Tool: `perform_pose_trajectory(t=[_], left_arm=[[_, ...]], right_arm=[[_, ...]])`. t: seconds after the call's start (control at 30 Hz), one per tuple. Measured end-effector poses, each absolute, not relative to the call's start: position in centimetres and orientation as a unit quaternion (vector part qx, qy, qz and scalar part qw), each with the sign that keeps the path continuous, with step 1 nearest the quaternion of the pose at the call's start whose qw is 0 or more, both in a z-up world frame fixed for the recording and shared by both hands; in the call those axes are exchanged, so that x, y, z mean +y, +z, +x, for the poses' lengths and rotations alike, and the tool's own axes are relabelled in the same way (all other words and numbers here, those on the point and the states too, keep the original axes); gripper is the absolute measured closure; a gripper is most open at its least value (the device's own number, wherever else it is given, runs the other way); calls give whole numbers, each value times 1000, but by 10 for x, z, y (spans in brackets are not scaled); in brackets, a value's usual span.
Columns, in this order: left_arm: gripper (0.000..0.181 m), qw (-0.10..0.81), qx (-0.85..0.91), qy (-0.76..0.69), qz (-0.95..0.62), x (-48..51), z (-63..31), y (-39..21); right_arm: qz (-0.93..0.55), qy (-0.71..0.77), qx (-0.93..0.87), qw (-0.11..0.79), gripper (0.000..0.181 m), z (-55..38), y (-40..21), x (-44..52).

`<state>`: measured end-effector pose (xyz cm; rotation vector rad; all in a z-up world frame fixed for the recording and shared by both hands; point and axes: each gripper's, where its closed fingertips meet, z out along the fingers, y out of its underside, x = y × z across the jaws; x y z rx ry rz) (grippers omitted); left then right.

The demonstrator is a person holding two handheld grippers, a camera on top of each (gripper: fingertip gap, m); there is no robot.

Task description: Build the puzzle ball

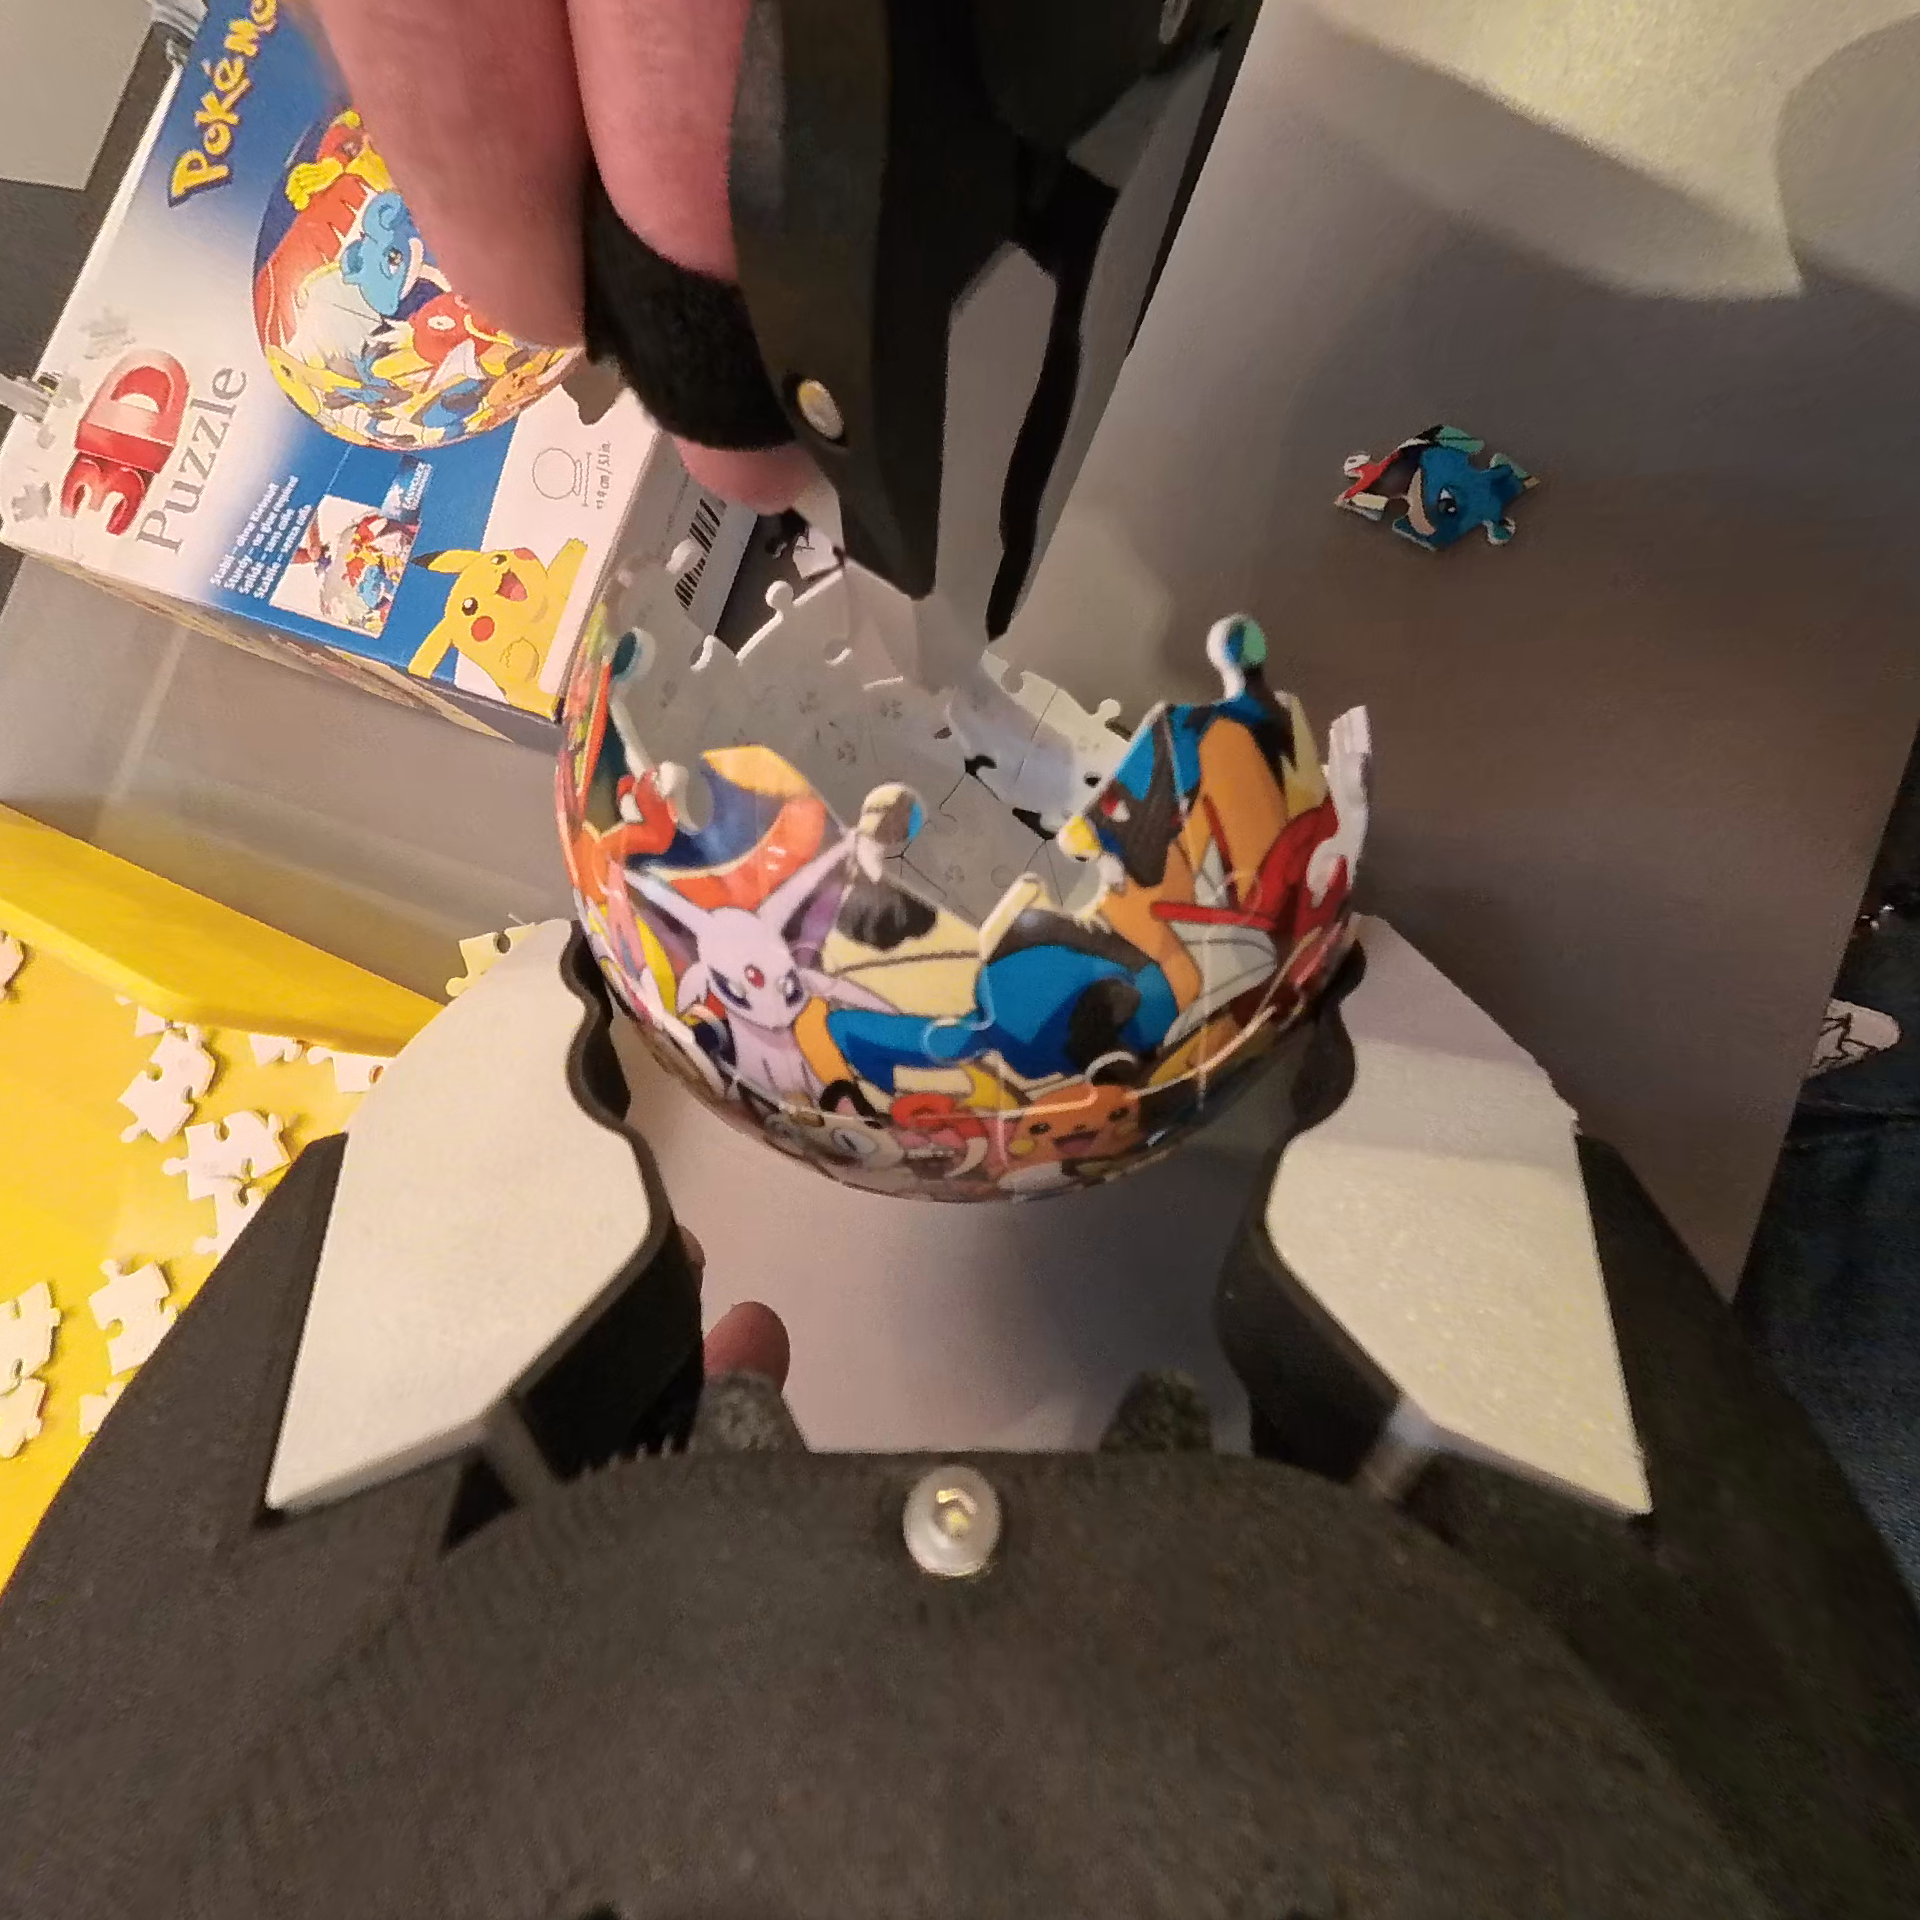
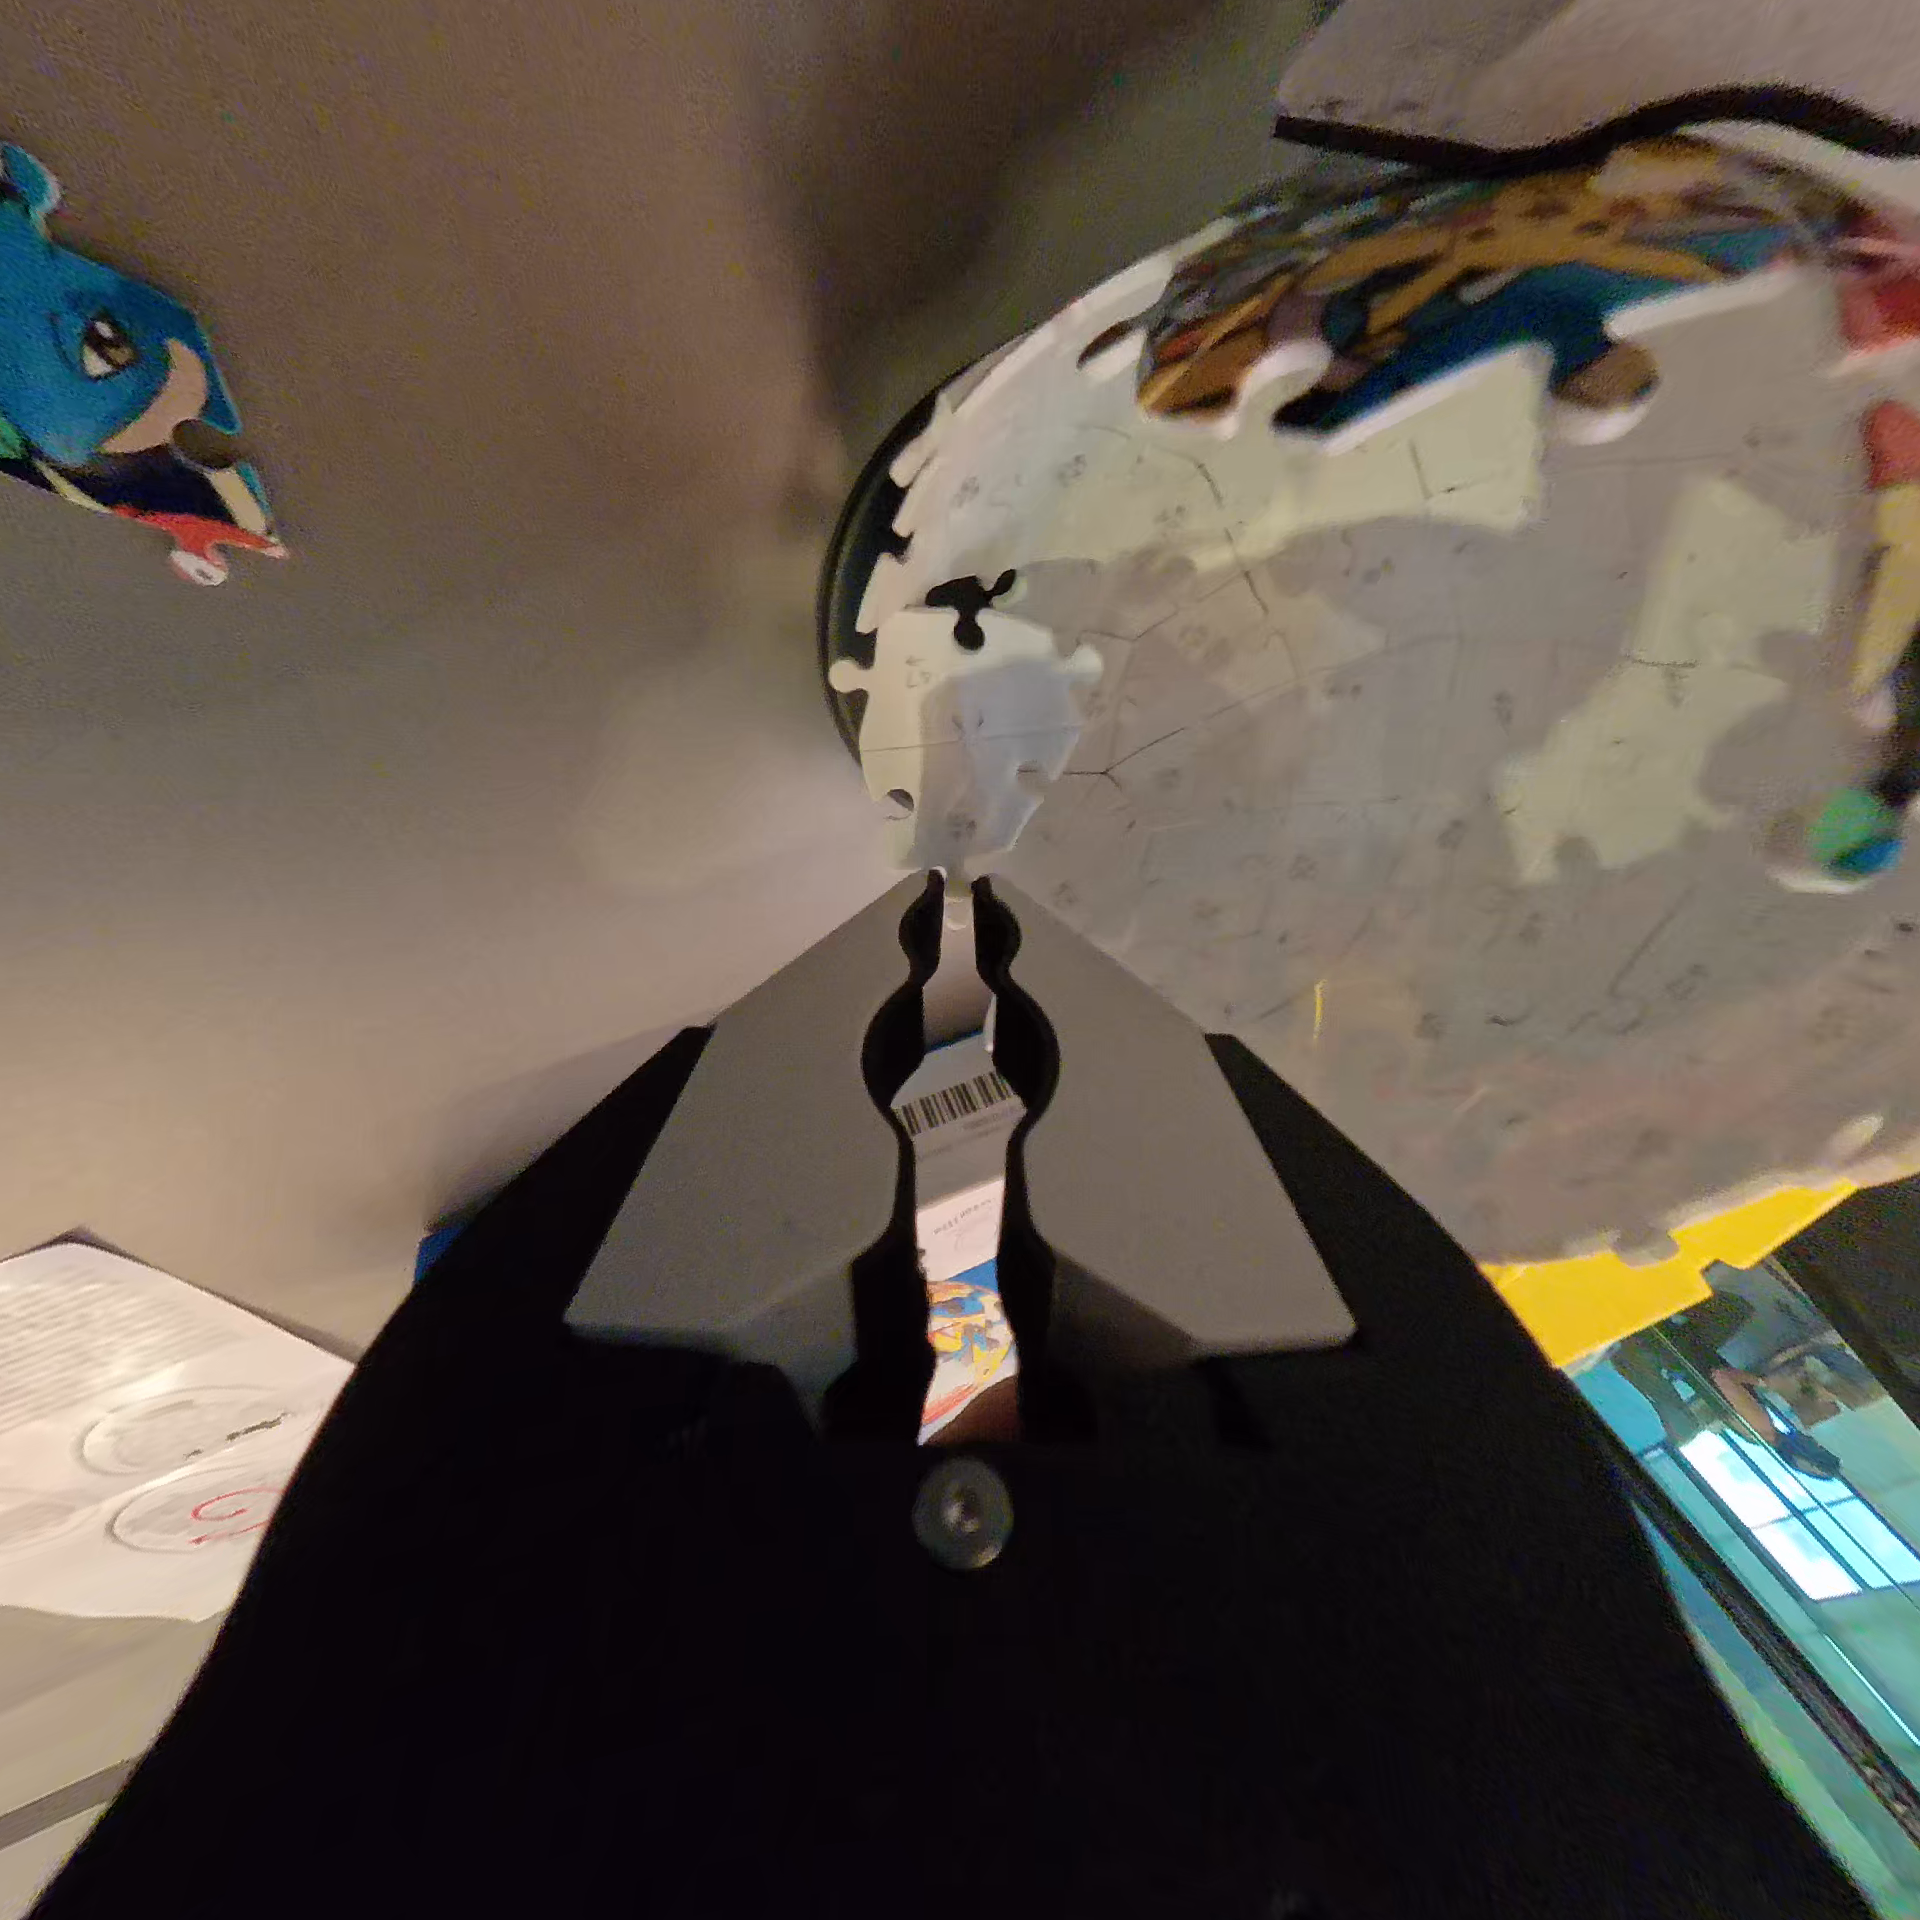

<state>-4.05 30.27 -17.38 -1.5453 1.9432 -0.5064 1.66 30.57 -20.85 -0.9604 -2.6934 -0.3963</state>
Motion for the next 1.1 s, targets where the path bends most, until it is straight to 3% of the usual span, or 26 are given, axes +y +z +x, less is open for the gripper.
perform_pose_trajectory(t=[0.4,0.73,1.1], left_arm=[[55,300,732,-191,-582,303,-41,-174],[55,300,732,-190,-581,303,-41,-174],[55,300,733,-187,-581,303,-40,-174]], right_arm=[[-379,-124,-898,186,167,7,-206,308],[-531,-18,-790,305,181,-12,-198,299],[-576,5,-763,293,181,-14,-225,292]])
